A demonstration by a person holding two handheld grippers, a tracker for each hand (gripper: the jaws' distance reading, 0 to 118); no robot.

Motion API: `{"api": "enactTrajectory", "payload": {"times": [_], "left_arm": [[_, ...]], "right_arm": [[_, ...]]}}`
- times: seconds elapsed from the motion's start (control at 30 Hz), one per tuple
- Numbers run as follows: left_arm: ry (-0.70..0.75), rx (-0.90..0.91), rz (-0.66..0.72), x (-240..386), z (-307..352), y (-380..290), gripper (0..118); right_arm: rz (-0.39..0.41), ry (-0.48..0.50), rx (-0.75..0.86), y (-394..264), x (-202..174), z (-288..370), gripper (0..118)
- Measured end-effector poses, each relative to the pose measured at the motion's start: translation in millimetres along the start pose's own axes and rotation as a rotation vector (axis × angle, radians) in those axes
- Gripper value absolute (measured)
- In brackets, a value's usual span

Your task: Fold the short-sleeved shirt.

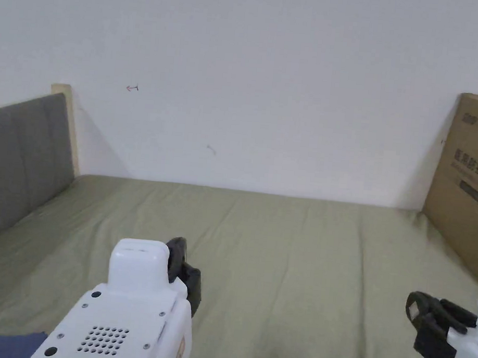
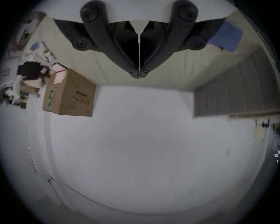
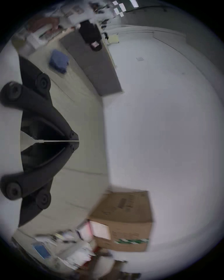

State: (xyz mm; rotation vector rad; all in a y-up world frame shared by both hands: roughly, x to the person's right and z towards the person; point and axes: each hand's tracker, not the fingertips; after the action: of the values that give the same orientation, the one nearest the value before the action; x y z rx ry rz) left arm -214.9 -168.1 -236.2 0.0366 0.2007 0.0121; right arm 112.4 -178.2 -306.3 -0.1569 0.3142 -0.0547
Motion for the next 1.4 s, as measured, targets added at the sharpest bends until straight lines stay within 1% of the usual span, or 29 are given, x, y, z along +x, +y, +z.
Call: {"api": "enactTrajectory", "payload": {"times": [0.03,0.07,0.2,0.27,0.3,0.33,0.4,0.43,0.47,0.5,0.53,0.57,0.6,0.63,0.7,0.83,1.0,1.1,1.4], "left_arm": [[0.024,0.016,-0.026,5,1,5,0],[0.025,0.029,-0.030,8,2,8,0],[0.023,0.032,-0.037,20,8,7,0],[0.021,0.024,-0.051,24,10,6,1],[-0.012,0.011,-0.037,24,12,7,2],[-0.022,0.011,-0.032,26,13,7,5],[-0.018,0.018,-0.042,30,17,7,18],[-0.030,0.022,-0.045,31,19,8,29],[-0.036,0.025,-0.048,32,20,8,51],[-0.037,0.028,-0.049,33,21,9,71],[-0.038,0.032,-0.051,34,23,8,89],[-0.039,0.032,-0.053,34,24,8,108],[-0.064,0.038,-0.053,34,26,8,114],[-0.079,0.039,-0.043,33,27,9,115],[-0.048,0.049,-0.046,36,30,10,116],[-0.046,0.043,-0.044,36,29,10,116],[-0.037,0.051,-0.059,37,32,11,116],[0.000,0.067,-0.024,32,35,12,116],[-0.031,0.002,0.031,17,30,16,116]], "right_arm": [[0.026,-0.028,0.039,4,-4,1,0],[0.040,-0.035,0.067,7,-6,2,0],[0.028,0.006,0.098,13,-13,4,0],[0.043,-0.013,0.123,13,-19,7,2],[0.045,-0.017,0.140,13,-22,11,4],[0.043,-0.017,0.150,12,-23,13,6],[0.033,-0.015,0.153,13,-23,15,13],[0.028,-0.016,0.155,13,-24,15,22],[0.024,-0.020,0.155,13,-25,15,41],[0.023,-0.026,0.155,13,-25,15,68],[0.024,-0.034,0.152,13,-25,15,94],[0.033,-0.055,0.137,14,-27,13,114],[0.038,-0.071,0.130,12,-27,12,118],[0.040,-0.083,0.131,11,-27,13,118],[0.038,-0.080,0.153,8,-27,18,118],[0.074,-0.086,0.149,10,-30,19,118],[0.067,-0.073,0.160,10,-32,23,118],[0.073,-0.065,0.149,9,-33,22,118],[0.079,-0.059,0.114,7,-36,19,118]]}}
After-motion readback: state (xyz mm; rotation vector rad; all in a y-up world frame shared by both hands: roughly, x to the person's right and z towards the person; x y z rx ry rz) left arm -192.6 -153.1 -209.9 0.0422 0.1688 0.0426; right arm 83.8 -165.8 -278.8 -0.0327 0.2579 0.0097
